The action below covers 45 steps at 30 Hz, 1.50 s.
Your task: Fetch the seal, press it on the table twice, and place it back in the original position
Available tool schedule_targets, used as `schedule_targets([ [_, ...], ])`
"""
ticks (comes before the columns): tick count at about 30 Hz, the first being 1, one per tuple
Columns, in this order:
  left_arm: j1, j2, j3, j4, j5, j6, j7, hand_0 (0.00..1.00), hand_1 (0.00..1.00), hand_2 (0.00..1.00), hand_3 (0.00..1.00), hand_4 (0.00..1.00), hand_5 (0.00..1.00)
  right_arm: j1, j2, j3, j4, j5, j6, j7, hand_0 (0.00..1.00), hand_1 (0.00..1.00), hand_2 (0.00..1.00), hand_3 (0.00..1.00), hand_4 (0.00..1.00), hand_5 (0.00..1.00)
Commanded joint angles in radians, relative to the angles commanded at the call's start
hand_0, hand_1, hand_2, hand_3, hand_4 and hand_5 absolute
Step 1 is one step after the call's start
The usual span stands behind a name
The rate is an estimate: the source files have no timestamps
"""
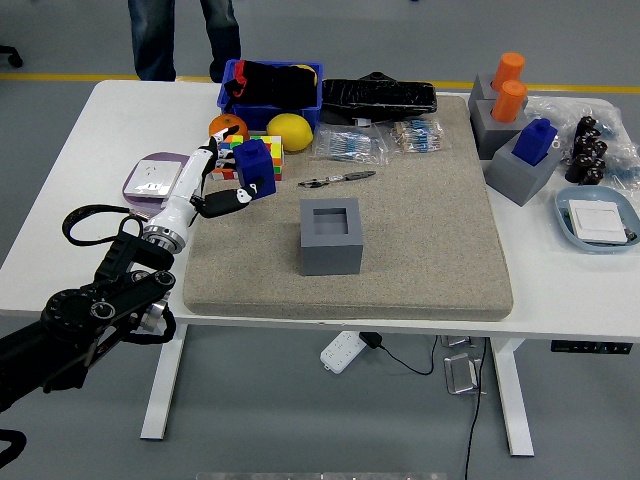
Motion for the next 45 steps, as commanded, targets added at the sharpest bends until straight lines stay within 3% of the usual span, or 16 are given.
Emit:
schedule_targets([
  [5, 0.013, -0.012, 0.031, 0.052, -0.047, 0.042, -0.047, 0.889, 0.519, 0.409, 0.930, 0.602, 0.002, 0.000, 0.001, 0.002, 0.001, 0.000, -0.001, 0.001, 0.791, 0.698, 0.675, 0.639, 0.776, 0.520],
  [19, 0.054, -0.057, 0.136, 0.165, -0.228, 0.102, -0.158, 0.890, 0.529, 0.408, 0.922, 0.607, 0.002, -0.001, 0.002, -0.003, 0.003, 0.004, 0.000, 0.003, 0.792, 0.698, 0.675, 0.638, 0.775, 0.519],
  [45, 0.069, -0.076, 0.198, 0.197, -0.286, 0.096, -0.174, 0.883, 0.533, 0.405, 0.914, 0.603, 0.002, -0.002, 0.004, -0.005, 0.003, 0.003, -0.001, 0.003, 0.792, 0.698, 0.674, 0.638, 0.776, 0.517],
])
